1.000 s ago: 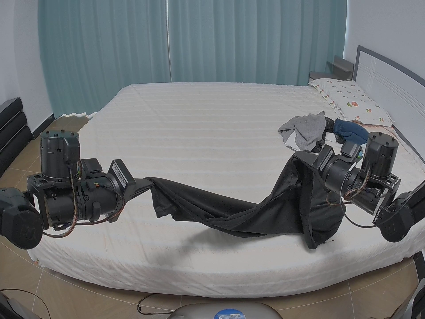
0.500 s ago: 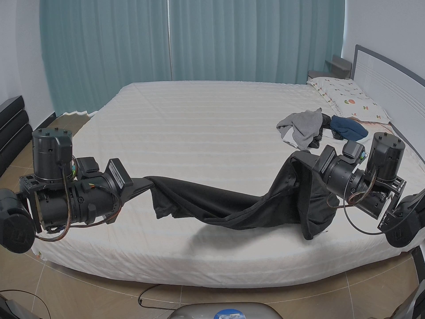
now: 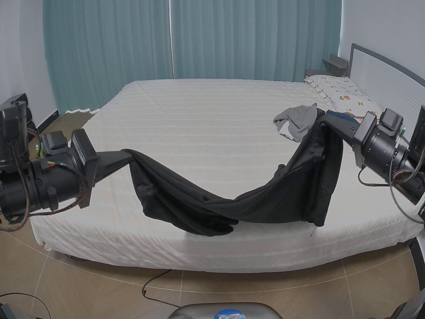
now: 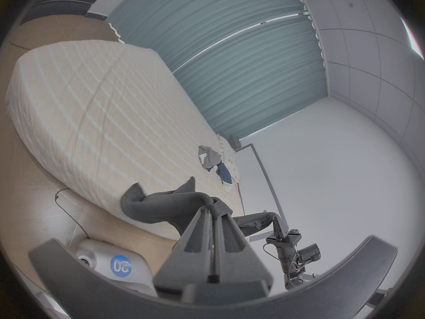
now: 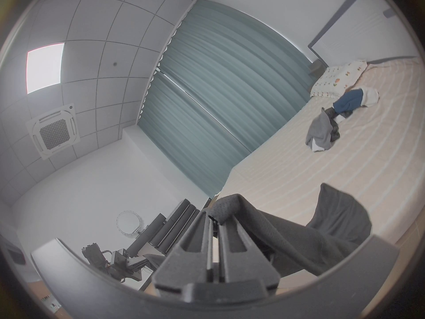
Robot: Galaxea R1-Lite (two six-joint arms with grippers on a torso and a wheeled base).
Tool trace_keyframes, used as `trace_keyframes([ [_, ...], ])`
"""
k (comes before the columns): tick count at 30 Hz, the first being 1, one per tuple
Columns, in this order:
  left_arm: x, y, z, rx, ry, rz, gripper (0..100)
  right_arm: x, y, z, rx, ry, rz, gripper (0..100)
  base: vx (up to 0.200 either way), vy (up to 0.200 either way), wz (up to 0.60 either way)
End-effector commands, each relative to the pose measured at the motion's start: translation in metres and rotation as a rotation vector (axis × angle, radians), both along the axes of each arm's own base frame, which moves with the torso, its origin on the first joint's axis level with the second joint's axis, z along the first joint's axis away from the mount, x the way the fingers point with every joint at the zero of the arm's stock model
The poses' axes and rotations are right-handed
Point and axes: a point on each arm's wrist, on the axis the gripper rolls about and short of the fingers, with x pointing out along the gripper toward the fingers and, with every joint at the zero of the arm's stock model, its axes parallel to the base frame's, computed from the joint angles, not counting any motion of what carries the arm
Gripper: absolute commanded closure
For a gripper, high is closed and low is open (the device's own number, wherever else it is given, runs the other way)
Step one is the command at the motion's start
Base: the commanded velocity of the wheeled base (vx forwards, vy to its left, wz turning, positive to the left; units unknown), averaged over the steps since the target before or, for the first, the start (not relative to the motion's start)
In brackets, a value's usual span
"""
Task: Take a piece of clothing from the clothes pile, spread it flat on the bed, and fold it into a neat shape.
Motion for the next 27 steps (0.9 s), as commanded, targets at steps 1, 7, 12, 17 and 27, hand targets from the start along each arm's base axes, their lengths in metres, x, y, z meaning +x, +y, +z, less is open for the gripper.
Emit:
trace_keyframes([
  [1, -0.017, 0.019, 0.072, -0.043, -0.158, 0.056, 100, -0.048, -0.030, 0.110, 0.076, -0.222, -0.040, 100, 0.000, 0.000, 0.00],
  [7, 0.016, 0.028, 0.100, -0.027, -0.157, 0.152, 100, -0.001, -0.040, 0.156, 0.067, -0.238, -0.167, 100, 0.000, 0.000, 0.00],
  [12, 0.072, 0.027, 0.087, 0.006, -0.071, 0.208, 100, 0.068, -0.038, 0.149, 0.027, -0.134, -0.251, 100, 0.000, 0.000, 0.00],
  [17, 0.116, 0.021, 0.068, 0.024, -0.008, 0.220, 100, 0.132, -0.034, 0.130, 0.024, -0.093, -0.348, 100, 0.160, 0.000, 0.00],
  [27, 0.187, 0.011, 0.033, 0.016, 0.076, 0.246, 100, 0.203, -0.019, 0.089, 0.027, -0.085, -0.364, 100, 0.200, 0.000, 0.00],
])
